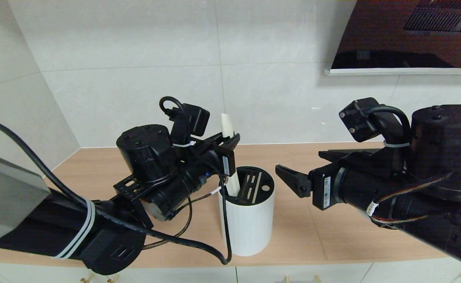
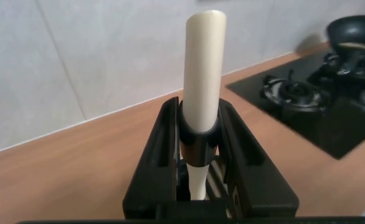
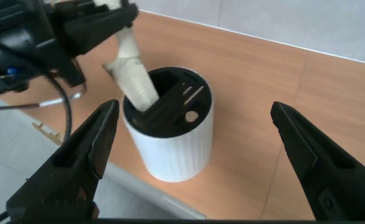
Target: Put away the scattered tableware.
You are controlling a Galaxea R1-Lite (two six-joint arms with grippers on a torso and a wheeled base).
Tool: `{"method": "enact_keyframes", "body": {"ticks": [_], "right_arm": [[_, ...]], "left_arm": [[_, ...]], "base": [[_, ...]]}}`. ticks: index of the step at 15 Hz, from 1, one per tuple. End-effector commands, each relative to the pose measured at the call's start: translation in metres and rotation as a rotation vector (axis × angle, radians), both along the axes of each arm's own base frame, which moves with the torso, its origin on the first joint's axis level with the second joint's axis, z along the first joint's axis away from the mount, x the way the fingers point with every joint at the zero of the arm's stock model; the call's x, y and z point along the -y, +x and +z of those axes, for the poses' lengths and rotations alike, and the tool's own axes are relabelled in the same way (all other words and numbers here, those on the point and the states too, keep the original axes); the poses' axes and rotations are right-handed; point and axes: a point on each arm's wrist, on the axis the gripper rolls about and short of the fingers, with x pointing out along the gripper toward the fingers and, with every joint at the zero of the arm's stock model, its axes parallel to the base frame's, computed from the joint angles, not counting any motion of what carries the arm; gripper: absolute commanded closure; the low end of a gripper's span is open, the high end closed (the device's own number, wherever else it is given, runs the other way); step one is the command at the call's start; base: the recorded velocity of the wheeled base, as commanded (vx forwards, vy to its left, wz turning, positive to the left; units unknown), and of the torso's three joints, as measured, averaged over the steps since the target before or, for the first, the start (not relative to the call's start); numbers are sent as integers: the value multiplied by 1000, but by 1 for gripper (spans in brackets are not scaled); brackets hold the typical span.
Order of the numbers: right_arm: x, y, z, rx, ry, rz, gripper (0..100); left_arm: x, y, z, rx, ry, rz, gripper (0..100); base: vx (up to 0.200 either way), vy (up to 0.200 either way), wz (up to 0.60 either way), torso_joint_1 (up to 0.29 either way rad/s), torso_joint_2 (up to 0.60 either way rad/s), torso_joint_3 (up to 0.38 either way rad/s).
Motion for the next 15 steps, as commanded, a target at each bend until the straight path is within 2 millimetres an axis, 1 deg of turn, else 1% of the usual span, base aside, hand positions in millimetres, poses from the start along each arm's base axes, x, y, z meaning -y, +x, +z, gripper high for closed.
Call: {"method": "enact_keyframes", "body": {"ticks": [1,3,4,8,12,15], "right_arm": [[0,0,0,0,1,-1,0],[0,0,-1,-2,-2,-1,0],[0,0,-1,-2,-2,-1,0],[1,0,0,-1,0,-1,0],[0,0,-1,-3,-3,-1,0],[0,0,-1,-3,-3,-1,0]], "left_arm": [[-2,-6,8,19,-15,-5,100],[1,-7,0,-5,5,-15,100],[4,-4,-9,-26,20,-15,100],[6,-1,-18,-50,37,-15,100],[11,6,-37,-97,72,-15,100],[13,8,-47,-119,88,-15,100]], "base": [[0,0,0,0,0,0],[0,0,0,0,0,0],[0,0,0,0,0,0],[0,0,0,0,0,0],[0,0,0,0,0,0],[0,0,0,0,0,0]]}}
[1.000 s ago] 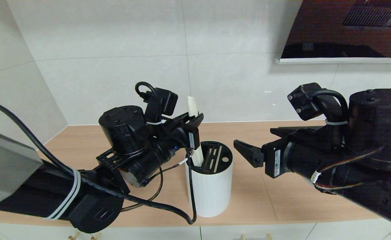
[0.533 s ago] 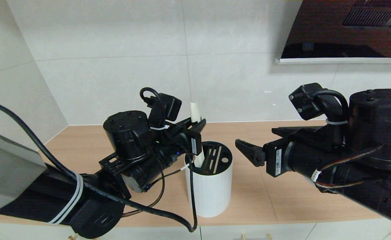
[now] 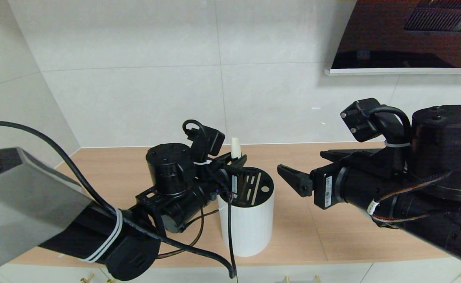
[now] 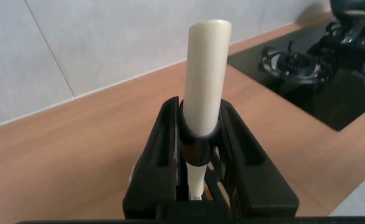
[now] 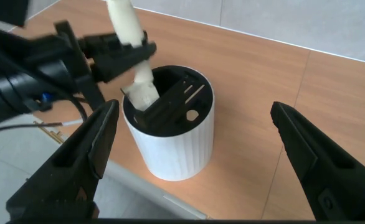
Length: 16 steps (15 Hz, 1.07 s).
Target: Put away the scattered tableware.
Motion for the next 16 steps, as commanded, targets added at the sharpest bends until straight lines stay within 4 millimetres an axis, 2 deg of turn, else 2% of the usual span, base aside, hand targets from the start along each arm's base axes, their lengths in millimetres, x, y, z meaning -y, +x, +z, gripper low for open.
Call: {"method": "enact_keyframes", "body": {"ticks": [1,5,11,12,16], "right_arm": [[0,0,0,-1,0,0,0],[0,0,0,-1,0,0,0],[0,0,0,-1,0,0,0],[0,0,0,-1,0,0,0],[0,0,0,-1,0,0,0]], "left_arm": [[3,4,-13,-30,22,1,100],[5,7,-25,-55,41,2,100],[4,6,-19,-39,32,33,100],[4,7,-13,-13,10,45,0],[4,2,0,30,-25,36,0]], "base": [[0,0,0,0,0,0],[0,0,0,0,0,0],[0,0,0,0,0,0],[0,0,0,0,0,0],[0,0,0,0,0,0]]}}
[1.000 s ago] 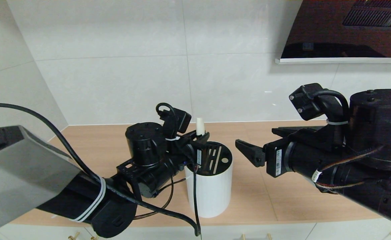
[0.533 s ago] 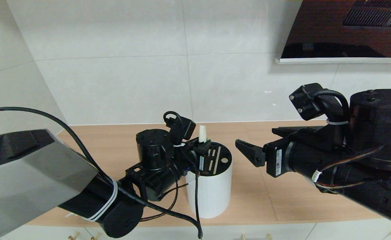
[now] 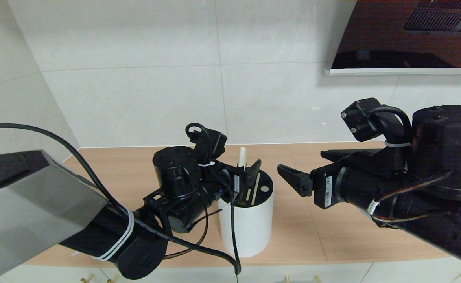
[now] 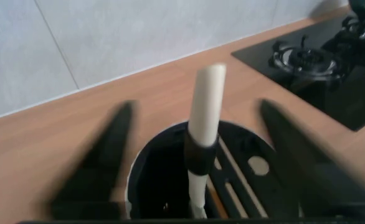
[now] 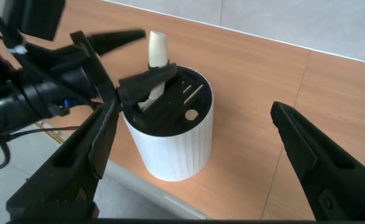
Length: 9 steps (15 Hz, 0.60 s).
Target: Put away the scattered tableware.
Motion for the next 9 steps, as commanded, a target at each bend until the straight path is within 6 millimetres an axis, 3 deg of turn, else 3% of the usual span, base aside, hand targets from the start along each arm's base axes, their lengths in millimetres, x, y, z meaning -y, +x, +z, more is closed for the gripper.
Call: {"method": "enact_keyframes", "body": {"ticks": [1,3,5,7,8,9], "right_arm": [[0,0,0,0,-1,0,0],[1,0,1,3,2,-1,0],[12,-9,13,37,35,-32,0],[46,-19,35,102,103,-111,0],[54,-21,36,109,109,-131,0],[83,-30,40,144,124,-225,0]], "left_arm": [[-2,-4,11,24,-19,-3,0],[-6,-13,33,68,-69,-5,0],[-17,-29,69,132,-168,-2,0],[-51,-61,121,242,-307,13,0],[-61,-69,128,261,-328,22,0],[-89,-82,141,308,-345,73,0]], "base": [[0,0,0,0,0,0],[0,0,0,0,0,0],[0,0,0,0,0,0],[0,0,0,0,0,0],[0,0,0,0,0,0],[0,0,0,0,0,0]]}}
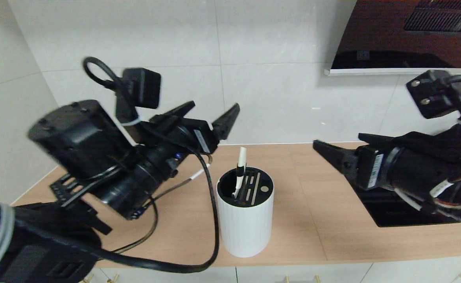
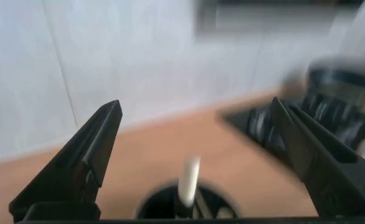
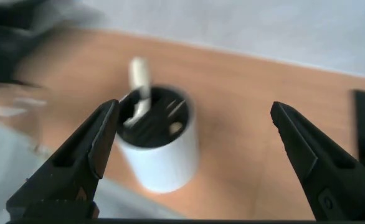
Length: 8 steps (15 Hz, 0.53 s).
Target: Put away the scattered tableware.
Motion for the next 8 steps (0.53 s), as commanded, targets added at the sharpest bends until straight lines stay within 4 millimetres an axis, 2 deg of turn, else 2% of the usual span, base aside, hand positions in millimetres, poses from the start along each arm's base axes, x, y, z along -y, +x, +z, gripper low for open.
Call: {"method": "enact_keyframes", "body": {"ticks": [1,2,4,6,7,8], "right_arm": [[58,-25,11,85,41,-166,0],[88,-48,7,136,4,-266,0],[128,-83,-14,189,-20,-401,0],[148,-125,-10,300,30,-415,0],[153,-139,-8,333,15,-418,0],[163,-167,-14,354,-41,-424,0]], "left_arm": [[-60,-45,39,115,-93,93,0],[-85,-65,33,114,-87,151,0],[-121,-108,14,90,-70,242,0],[-141,-154,1,71,-75,261,0],[-146,-168,-2,60,-72,260,0],[-158,-200,-13,19,-56,263,0]], "base": [[0,0,0,0,0,0],[0,0,0,0,0,0],[0,0,0,0,0,0],[0,0,0,0,0,0],[0,0,0,0,0,0],[0,0,0,0,0,0]]}}
